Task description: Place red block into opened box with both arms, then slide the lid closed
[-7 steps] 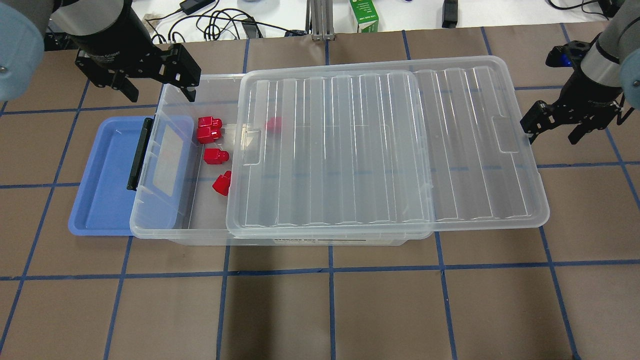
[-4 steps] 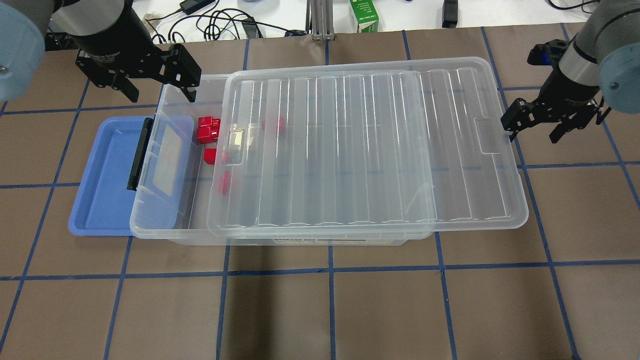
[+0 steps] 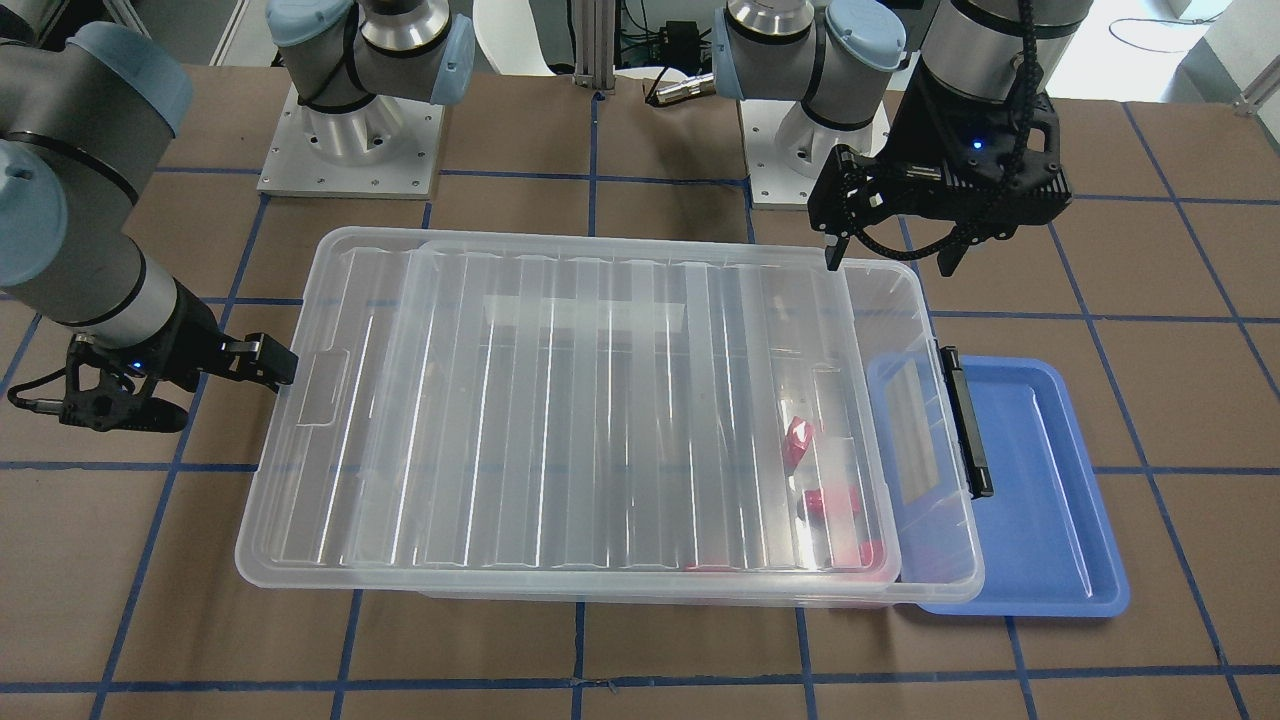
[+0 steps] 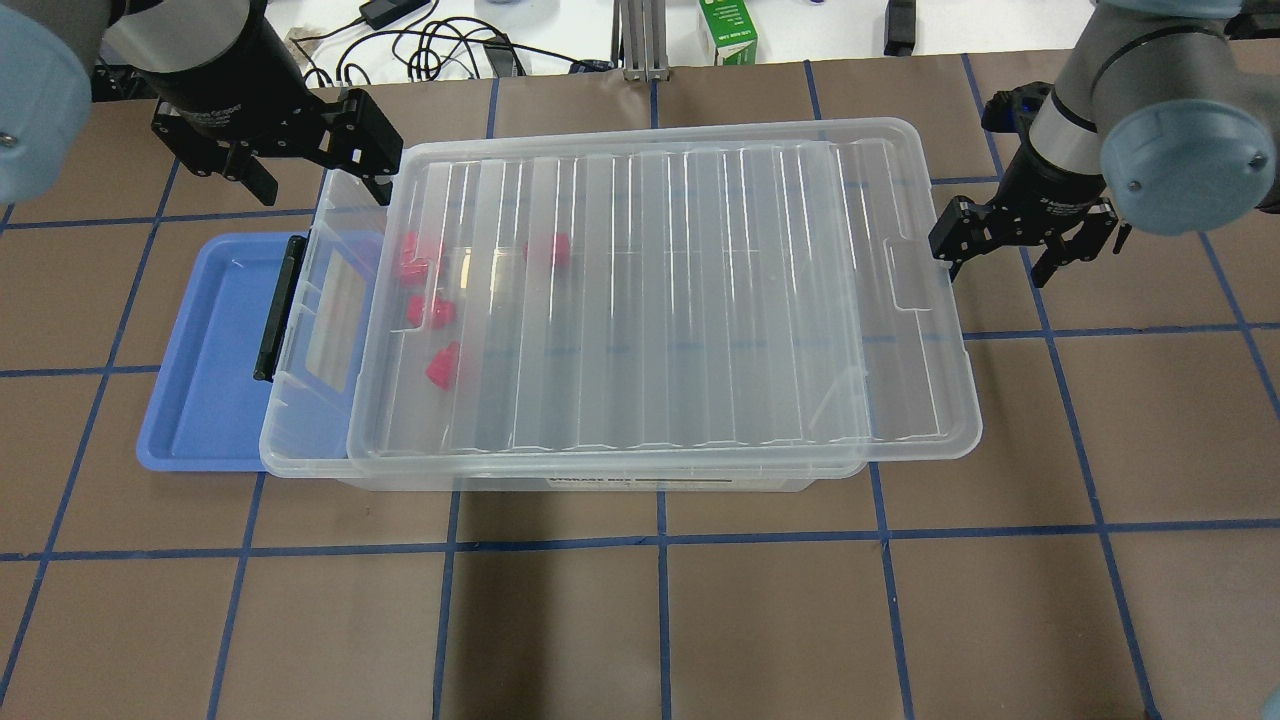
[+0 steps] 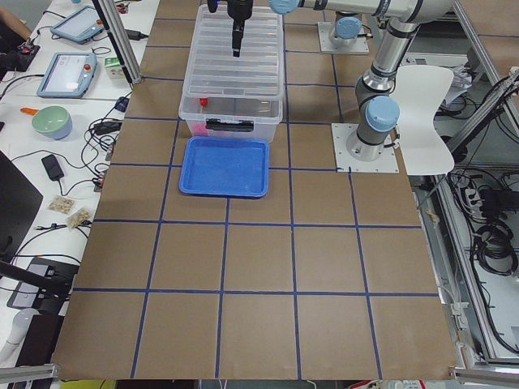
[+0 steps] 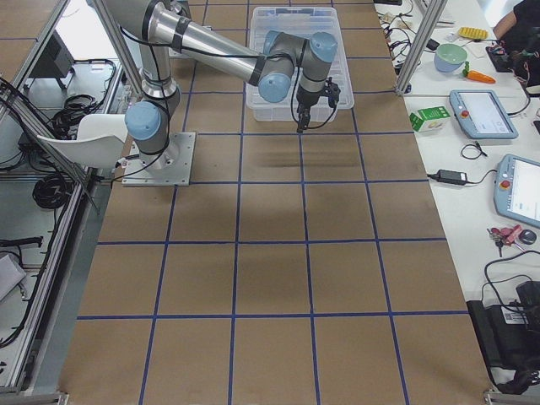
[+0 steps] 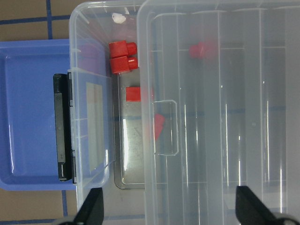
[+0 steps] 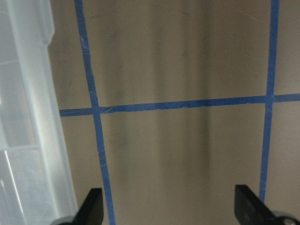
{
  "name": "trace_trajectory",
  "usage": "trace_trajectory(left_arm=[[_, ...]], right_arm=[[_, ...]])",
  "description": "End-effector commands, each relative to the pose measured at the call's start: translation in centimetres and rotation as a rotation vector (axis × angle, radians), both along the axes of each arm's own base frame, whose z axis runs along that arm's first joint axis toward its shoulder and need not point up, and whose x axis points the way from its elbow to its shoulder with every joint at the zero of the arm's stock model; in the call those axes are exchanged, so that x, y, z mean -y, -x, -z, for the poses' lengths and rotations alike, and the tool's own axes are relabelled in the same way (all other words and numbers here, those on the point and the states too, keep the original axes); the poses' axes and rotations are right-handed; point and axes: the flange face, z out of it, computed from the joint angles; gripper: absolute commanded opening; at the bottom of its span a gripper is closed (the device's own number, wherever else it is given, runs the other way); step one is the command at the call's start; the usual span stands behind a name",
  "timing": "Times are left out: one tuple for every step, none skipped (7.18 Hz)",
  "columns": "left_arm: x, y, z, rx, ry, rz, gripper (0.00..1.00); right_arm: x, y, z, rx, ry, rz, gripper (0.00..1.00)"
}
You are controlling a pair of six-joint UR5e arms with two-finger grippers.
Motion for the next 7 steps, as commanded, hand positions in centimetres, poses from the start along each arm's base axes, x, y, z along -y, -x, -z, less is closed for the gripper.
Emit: trace_trajectory(left_arm=[[0.0,-0.1,-0.1,-0.001,0.002,-0.001,1.00],[-0.2,-0.4,0.1,0.014,-0.019,-0.007,1.00],[-0.5,-0.8,0.4,0.039,-0.060,-0.011,1.00],[-0.4,-0.7,0.2,0.026,-0.056,-0.024,1.00],[-0.4,-0.7,0.2,0.027,-0.056,-0.023,1.00],[-0.3,-0.9,0.2,0.026,-0.054,-0.024,1.00],[-0.3,-0.9,0.2,0.031,-0.055,-0.016,1.00]], right_arm=[[0.2,-3.7,0.8,-0.012,0.009,0.027,1.00],[0.3,-4.9,0.9,-0.015,0.019,0.035,1.00],[0.3,-5.7,1.1,-0.018,0.014,0.039,1.00],[0.3,-5.8,1.1,-0.019,0.017,0.042,1.00],[0.3,-5.8,0.7,-0.018,0.025,0.044,1.00],[0.2,-5.9,0.5,-0.018,0.026,0.043,1.00],[0.0,-5.9,0.4,-0.018,0.025,0.043,1.00]])
